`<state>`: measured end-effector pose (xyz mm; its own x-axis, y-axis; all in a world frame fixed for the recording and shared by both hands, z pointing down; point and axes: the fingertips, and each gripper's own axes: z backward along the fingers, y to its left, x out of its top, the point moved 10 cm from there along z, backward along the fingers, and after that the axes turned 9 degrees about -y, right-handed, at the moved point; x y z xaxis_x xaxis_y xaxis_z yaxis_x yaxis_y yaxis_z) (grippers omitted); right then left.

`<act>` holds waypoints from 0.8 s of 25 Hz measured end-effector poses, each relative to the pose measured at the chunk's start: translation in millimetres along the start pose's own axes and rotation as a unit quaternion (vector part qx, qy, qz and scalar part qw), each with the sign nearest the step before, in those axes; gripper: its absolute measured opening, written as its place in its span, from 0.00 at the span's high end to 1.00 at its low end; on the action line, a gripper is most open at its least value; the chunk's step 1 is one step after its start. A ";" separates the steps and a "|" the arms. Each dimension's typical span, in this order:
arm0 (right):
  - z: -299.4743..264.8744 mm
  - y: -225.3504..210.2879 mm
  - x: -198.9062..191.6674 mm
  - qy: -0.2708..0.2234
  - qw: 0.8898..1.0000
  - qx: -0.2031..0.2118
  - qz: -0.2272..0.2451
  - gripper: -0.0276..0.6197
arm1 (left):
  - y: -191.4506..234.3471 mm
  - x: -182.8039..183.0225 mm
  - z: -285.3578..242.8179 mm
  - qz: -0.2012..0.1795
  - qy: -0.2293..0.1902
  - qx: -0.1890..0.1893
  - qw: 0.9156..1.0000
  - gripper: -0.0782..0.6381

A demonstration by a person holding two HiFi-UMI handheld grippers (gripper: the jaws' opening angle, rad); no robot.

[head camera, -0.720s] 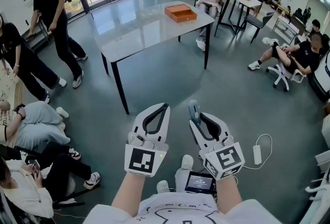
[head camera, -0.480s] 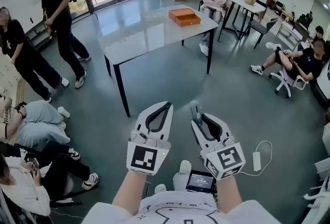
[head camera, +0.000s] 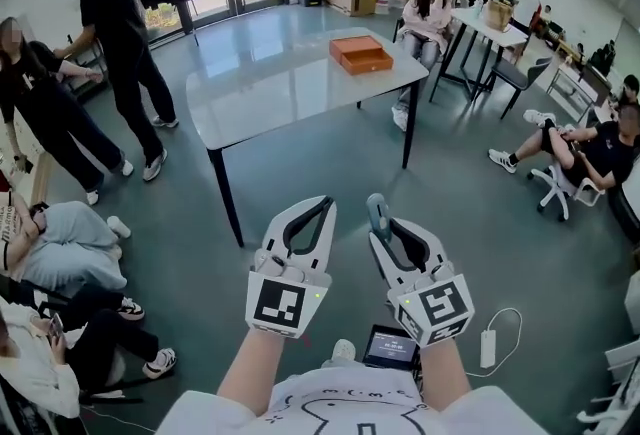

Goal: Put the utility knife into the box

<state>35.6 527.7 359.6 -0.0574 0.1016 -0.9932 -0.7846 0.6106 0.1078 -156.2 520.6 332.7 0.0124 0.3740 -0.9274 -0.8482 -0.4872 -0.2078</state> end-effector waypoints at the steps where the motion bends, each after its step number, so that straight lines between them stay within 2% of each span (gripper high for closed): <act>1: -5.0 -11.0 -0.5 0.000 1.000 0.004 0.000 0.76 | -0.5 -2.8 -10.4 -0.001 -0.001 0.003 1.000 0.87; 6: -22.2 -53.1 -6.6 0.002 1.000 0.019 -0.010 0.76 | -4.4 -18.2 -45.9 0.006 0.004 0.023 1.000 0.87; 12: -29.9 -78.5 -18.5 0.008 0.999 0.027 -0.022 0.76 | -5.1 -33.7 -68.2 0.016 0.014 0.037 0.999 0.87; 15: -36.9 -89.5 -23.1 0.010 0.999 0.024 -0.027 0.76 | -1.3 -39.8 -79.7 0.014 0.015 0.034 0.999 0.87; 18: -46.8 -99.8 -24.8 0.012 0.999 0.017 -0.033 0.76 | 7.4 -48.8 -91.1 -0.013 0.026 0.017 0.999 0.87; 20: -54.1 -106.4 -25.5 0.012 0.999 0.013 -0.034 0.76 | 13.3 -53.8 -100.3 -0.013 0.025 0.013 1.000 0.87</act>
<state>87.2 417.7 371.1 -0.0205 0.0406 -0.9990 -0.7706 0.6360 0.0417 -115.0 414.8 348.6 0.0610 0.3456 -0.9364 -0.8603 -0.4575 -0.2249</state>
